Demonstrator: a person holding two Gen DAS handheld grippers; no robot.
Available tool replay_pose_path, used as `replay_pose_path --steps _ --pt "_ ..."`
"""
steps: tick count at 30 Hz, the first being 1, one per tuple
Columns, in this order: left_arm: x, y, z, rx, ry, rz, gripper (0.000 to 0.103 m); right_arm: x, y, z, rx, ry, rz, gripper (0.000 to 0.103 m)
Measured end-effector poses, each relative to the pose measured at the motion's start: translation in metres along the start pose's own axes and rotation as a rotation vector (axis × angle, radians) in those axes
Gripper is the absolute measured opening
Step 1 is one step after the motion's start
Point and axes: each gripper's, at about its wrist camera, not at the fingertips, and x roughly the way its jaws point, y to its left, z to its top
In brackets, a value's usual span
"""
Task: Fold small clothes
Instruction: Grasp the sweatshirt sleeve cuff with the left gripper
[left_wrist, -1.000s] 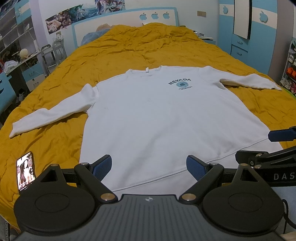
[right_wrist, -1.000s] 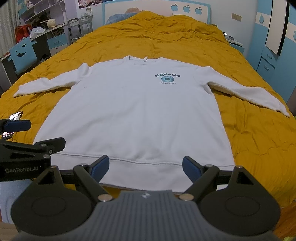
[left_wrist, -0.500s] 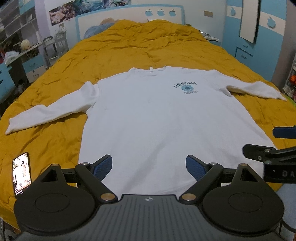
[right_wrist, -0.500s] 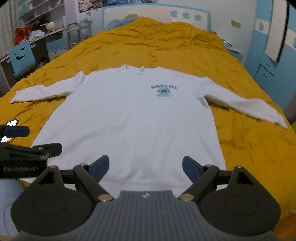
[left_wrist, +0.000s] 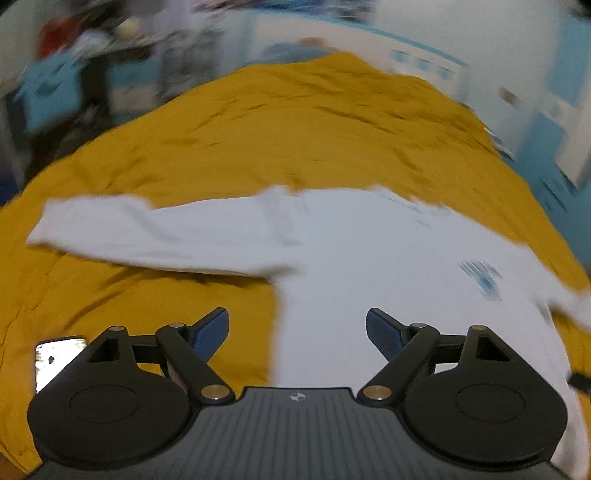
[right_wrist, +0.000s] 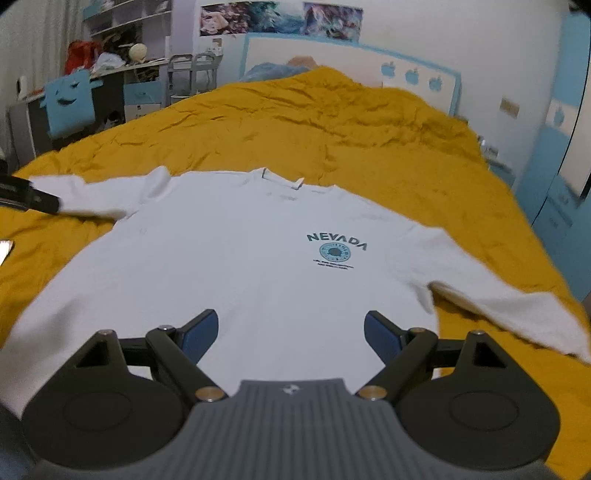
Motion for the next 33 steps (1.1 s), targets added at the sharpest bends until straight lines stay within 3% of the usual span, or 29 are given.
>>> replay_pose_path --steps 4,9,12,15,17,20,22,25,28,30,33 --pt "0.024 0.095 0.036 -0.206 -0.013 0.079 0.09 0.033 -0.01 0.022 0.053 -0.036 -0.018 0.082" --pt "0.042 0.205 0.054 -0.455 -0.061 0.158 0.09 0.068 -0.005 0.045 -0.002 -0.09 -0.056 0.082" --pt "0.054 0.256 0.054 -0.593 -0.09 0.181 0.09 0.089 -0.005 0.056 0.051 -0.055 -0.012 0.082" --pt "0.075 0.293 0.054 -0.719 -0.099 0.138 0.089 0.11 0.0 0.064 0.123 0.012 -0.009 0.082" --pt "0.093 0.312 0.052 -0.816 -0.089 0.111 0.078 0.118 0.007 0.065 0.133 0.03 -0.003 0.082" --pt "0.112 0.321 0.049 -0.869 -0.089 0.117 0.059 0.126 0.018 0.067 0.118 0.044 0.009 0.081" --pt "0.117 0.326 0.046 -0.903 -0.097 0.131 0.038 0.129 0.024 0.069 0.108 0.05 0.015 0.081" --pt "0.116 0.33 0.042 -0.904 -0.113 0.128 0.012 0.132 0.025 0.069 0.112 0.049 0.018 0.081" --pt "0.103 0.319 0.057 -0.807 -0.159 0.127 0.01 0.132 0.022 0.066 0.131 0.057 0.012 0.081" --pt "0.084 0.3 0.074 -0.713 -0.198 0.129 0.01 0.131 0.018 0.064 0.144 0.059 0.017 0.073" --pt "0.052 0.251 0.106 -0.516 -0.265 0.119 0.01 0.13 0.014 0.06 0.155 0.064 0.021 0.067"
